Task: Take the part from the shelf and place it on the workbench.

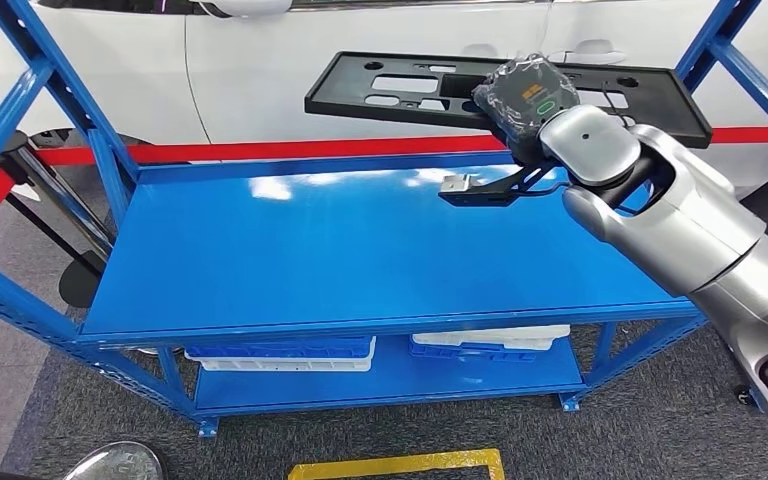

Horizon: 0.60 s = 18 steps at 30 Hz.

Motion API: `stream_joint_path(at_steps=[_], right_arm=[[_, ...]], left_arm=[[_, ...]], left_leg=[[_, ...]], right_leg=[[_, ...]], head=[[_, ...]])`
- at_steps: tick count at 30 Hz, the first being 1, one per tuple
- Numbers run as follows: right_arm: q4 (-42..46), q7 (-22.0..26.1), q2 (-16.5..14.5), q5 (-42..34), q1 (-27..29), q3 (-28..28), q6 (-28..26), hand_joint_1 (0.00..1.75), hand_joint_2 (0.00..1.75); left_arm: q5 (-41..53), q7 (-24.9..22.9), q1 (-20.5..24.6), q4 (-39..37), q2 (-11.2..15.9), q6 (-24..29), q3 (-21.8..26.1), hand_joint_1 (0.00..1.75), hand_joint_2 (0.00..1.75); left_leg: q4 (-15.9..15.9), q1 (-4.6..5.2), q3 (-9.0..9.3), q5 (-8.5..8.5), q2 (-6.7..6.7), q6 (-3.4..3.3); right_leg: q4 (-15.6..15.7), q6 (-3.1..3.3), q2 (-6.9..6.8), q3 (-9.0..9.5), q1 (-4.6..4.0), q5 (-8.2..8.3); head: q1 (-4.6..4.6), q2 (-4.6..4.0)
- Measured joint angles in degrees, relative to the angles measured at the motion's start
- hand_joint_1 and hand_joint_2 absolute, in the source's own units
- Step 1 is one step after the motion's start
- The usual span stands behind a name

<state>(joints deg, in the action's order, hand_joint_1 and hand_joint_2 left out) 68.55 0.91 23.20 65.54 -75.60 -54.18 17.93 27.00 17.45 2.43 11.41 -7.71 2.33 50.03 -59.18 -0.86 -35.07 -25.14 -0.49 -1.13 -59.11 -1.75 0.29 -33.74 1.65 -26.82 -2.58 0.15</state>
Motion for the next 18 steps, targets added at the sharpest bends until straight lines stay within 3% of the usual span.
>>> stream_joint_path(at_steps=[13,18], right_arm=[[3.72,-1.11,4.59,-5.38,-0.7,0.0,-0.3,1.75,1.75],[3.73,0.55,5.63,-8.72,-0.55,0.03,1.43,1.75,1.75]], left_arm=[[1.14,-0.18,0.1,0.0,0.09,0.75,1.09,0.0,1.75],[1.57,0.33,0.16,0.0,0.27,0.67,1.55,0.0,1.75]], left_leg=[[0.0,0.0,-0.01,0.0,-0.01,0.0],[0.0,0.0,-0.01,0.0,0.0,0.0]], right_leg=[[0.0,0.0,-0.01,-0.01,0.01,0.0],[0.0,0.0,0.02,-0.02,0.0,0.0]], head=[[0.0,0.01],[0.0,0.01]])
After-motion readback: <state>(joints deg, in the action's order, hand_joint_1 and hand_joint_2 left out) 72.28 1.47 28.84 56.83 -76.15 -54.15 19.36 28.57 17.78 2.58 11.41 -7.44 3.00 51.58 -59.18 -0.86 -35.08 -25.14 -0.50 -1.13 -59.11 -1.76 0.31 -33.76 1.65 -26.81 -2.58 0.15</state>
